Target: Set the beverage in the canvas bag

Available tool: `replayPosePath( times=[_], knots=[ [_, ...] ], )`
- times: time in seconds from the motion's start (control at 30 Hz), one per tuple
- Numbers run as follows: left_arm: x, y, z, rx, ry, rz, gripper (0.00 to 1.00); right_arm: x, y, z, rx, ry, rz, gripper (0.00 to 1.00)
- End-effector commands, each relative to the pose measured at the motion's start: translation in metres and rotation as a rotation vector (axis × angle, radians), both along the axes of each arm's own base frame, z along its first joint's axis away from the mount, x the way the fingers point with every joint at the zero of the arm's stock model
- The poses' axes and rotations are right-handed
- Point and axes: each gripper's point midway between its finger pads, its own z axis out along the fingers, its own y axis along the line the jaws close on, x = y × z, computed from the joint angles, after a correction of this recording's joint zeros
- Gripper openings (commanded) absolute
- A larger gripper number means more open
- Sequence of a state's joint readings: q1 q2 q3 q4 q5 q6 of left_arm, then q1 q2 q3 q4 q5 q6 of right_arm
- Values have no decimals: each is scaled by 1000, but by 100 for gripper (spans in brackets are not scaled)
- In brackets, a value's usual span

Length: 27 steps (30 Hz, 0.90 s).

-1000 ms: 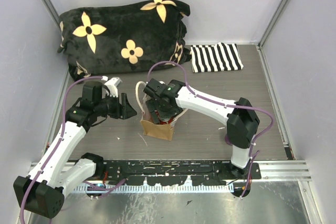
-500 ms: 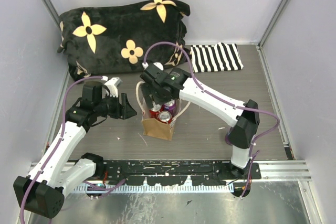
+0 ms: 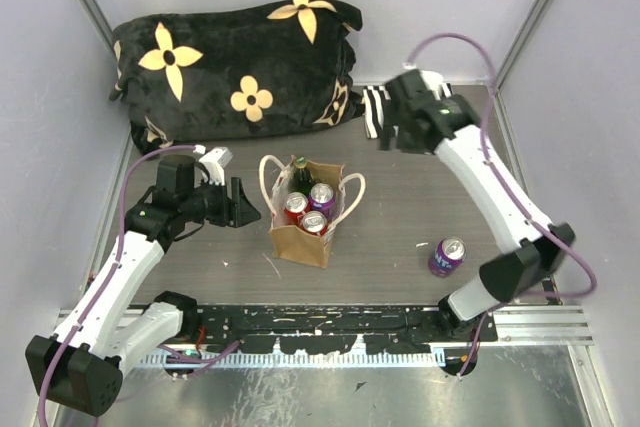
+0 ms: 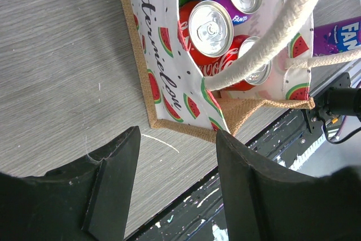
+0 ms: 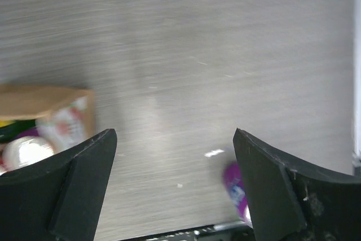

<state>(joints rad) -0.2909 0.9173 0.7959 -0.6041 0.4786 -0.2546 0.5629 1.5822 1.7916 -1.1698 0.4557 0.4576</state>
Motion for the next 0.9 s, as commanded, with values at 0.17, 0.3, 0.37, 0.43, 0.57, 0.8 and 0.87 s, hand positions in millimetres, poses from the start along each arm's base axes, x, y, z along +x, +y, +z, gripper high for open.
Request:
replayPosePath(
  times=[0.17, 0.3, 0.37, 0.43, 0.57, 0.8, 0.87],
  knots=[
    [1, -6, -6, -20, -2, -30, 63, -86, -132, -60, -4, 209, -286, 97],
    [4, -8, -5, -21, -3, -38, 63, -109, -153, -87, 23, 290, -348, 97],
    [5, -8, -5, -20, -5, -43, 63, -118, -157, -100, 36, 332, -367, 98],
    [6, -9, -5, -19, -4, -45, 63, -125, -159, -115, 59, 371, -378, 99],
    [8, -10, -4, -21, -8, -50, 63, -141, -149, -148, 154, 451, -390, 99],
    [5, -8, -7, -16, -7, -50, 63, -162, -139, -168, 209, 512, -390, 99],
    [5, -8, -8, -17, -3, -48, 63, -165, -138, -170, 215, 508, -386, 99]
  ],
)
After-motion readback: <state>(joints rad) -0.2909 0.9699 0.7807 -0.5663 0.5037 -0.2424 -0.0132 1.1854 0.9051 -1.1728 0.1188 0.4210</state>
